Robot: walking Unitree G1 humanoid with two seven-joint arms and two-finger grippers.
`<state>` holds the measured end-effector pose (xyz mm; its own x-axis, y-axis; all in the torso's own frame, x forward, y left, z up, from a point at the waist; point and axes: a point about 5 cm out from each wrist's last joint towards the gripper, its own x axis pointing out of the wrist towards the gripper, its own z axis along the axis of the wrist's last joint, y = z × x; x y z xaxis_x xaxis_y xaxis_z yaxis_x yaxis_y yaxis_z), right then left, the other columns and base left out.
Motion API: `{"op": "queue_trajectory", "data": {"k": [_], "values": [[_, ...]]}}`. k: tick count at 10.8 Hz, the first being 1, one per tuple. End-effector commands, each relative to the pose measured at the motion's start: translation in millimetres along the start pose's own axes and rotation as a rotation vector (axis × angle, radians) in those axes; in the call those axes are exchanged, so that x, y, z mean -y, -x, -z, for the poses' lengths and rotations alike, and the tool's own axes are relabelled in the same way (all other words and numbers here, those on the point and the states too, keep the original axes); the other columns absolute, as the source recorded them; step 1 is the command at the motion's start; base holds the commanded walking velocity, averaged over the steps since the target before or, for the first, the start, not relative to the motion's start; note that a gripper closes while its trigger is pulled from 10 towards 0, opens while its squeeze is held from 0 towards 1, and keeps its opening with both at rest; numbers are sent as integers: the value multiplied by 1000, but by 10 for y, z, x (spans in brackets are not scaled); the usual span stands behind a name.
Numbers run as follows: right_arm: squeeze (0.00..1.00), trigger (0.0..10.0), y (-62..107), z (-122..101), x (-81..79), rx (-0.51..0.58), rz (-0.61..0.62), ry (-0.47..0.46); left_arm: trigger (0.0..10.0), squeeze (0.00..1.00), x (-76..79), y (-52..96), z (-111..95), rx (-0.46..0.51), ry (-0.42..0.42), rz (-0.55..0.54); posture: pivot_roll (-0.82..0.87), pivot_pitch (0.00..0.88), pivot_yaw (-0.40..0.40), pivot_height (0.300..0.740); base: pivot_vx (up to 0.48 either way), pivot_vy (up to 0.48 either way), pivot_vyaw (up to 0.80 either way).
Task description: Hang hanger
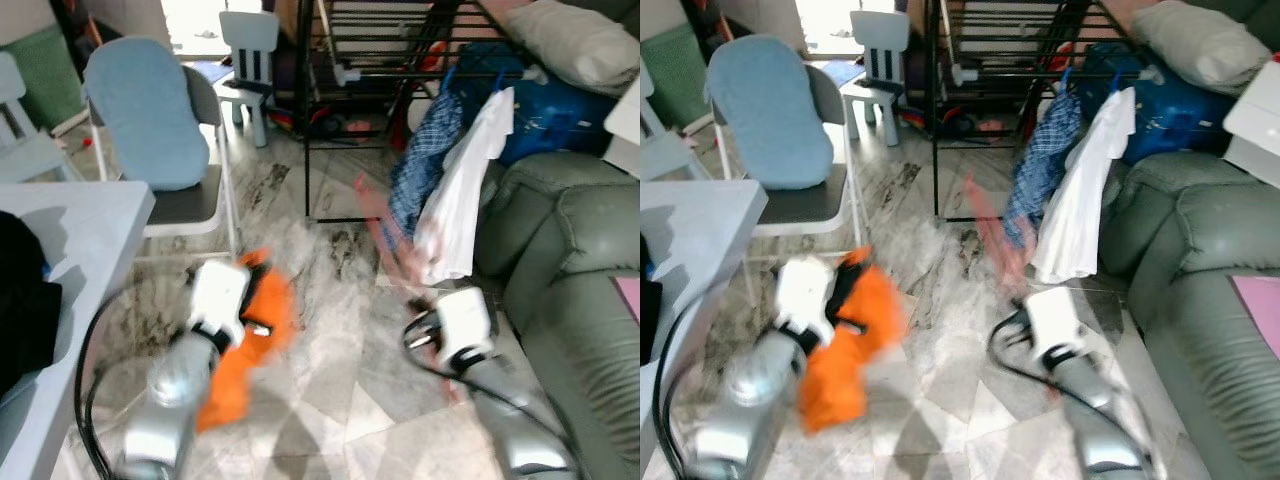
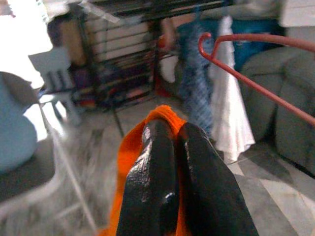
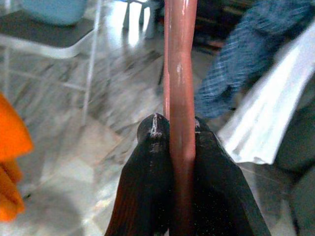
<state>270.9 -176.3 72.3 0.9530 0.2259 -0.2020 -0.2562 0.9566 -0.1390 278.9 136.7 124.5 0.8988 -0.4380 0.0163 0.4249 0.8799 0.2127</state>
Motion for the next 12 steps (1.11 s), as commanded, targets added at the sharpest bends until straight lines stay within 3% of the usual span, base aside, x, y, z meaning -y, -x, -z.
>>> {"op": "queue_trajectory", "data": {"k": [1,2,3,6,10,12], "values": [[0,784,33,-17,119,-4,33,-13,10000,0,-18,-38,-92,2,-45,66,-110,0,-1,740,0,0,0],[0,784,36,-34,148,1,46,-20,10000,0,-42,-49,-97,-10,-61,48,-113,0,6,740,0,0,0],[0,10000,64,-69,177,-3,82,-31,10000,0,13,-33,-66,-24,-29,44,-117,0,11,740,0,0,0],[0,10000,57,-55,-13,-28,30,-61,10000,0,155,-6,-53,-28,80,61,-110,0,-18,740,0,0,-508],[0,10000,51,-87,54,-48,34,-39,10000,0,335,3,-67,-29,192,126,-137,0,-17,740,0,0,-400],[0,10000,103,-54,9,-60,34,-44,10000,0,398,-14,-71,-40,207,147,-144,2,-10,740,0,0,0]]}}
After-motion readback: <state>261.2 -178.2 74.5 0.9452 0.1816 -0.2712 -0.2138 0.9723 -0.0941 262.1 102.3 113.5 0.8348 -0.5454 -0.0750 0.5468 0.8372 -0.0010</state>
